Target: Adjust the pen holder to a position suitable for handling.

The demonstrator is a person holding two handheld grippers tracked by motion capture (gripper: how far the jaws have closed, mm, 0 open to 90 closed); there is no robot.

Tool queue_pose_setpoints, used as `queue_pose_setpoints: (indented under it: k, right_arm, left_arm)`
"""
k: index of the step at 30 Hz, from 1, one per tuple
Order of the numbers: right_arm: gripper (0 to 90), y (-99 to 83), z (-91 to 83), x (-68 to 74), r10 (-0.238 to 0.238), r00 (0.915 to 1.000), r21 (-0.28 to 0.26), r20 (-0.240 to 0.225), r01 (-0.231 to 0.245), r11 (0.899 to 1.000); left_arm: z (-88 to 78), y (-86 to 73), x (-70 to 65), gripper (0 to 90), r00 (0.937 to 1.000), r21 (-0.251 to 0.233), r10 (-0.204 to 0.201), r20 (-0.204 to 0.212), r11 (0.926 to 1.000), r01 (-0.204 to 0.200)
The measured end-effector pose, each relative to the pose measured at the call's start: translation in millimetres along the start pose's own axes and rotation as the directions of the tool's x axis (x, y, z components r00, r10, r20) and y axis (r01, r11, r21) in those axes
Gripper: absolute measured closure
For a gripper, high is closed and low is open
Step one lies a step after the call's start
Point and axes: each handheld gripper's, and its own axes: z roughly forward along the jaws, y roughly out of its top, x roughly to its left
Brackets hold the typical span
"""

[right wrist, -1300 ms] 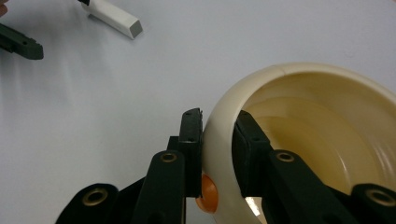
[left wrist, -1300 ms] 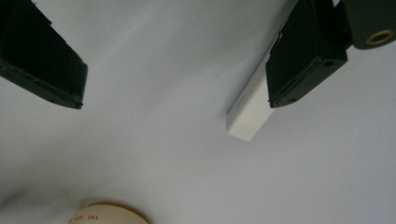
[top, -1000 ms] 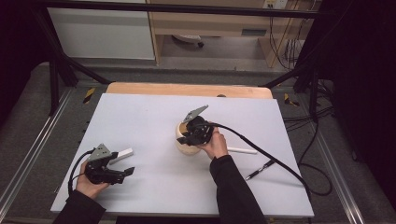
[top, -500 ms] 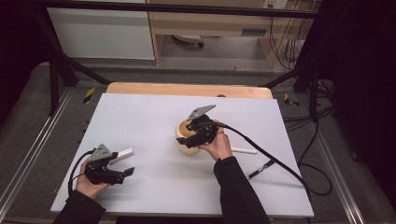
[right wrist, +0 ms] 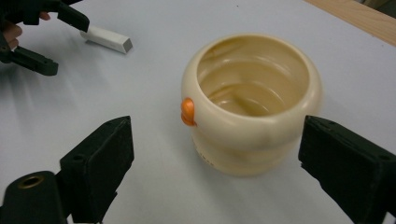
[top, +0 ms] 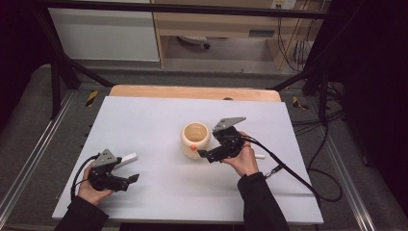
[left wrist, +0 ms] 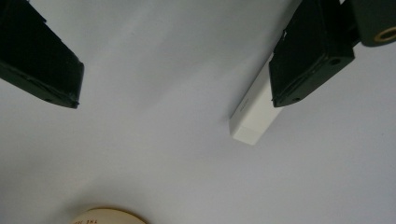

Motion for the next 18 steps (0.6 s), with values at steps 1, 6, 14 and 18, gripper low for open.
queue_pose_setpoints:
  k: [1, 6, 14, 18]
  right_arm:
    - [9.1, -3.5, -2.3, -0.9, 0.007, 0.9999, -0.004, 0.008, -0.007, 1.000]
    - [4.9, -24.0, -14.4, -7.7, 0.070, 0.9972, 0.004, 0.027, -0.070, 0.998]
    - [0.5, -55.0, -23.4, -15.1, 0.120, 0.9923, 0.005, 0.030, -0.120, 0.993]
    - [0.5, -75.1, -28.5, -19.7, 0.147, 0.9881, 0.008, 0.046, -0.147, 0.989]
  left_arm:
    - [0.1, 0.6, -0.6, 3.0, 1.0000, 0.002, 0.001, -0.004, 1.0000, -0.001]
    - [1.5, 2.3, -5.1, 3.5, 0.9996, 0.027, -0.013, -0.023, 0.9996, 0.014]
    - [1.5, 4.0, -5.5, 3.5, 0.9997, 0.045, -0.013, -0.020, 0.9989, 0.014]
    - [1.0, 3.1, -2.9, 4.2, 0.9996, 0.053, -0.011, -0.025, 0.9985, 0.012]
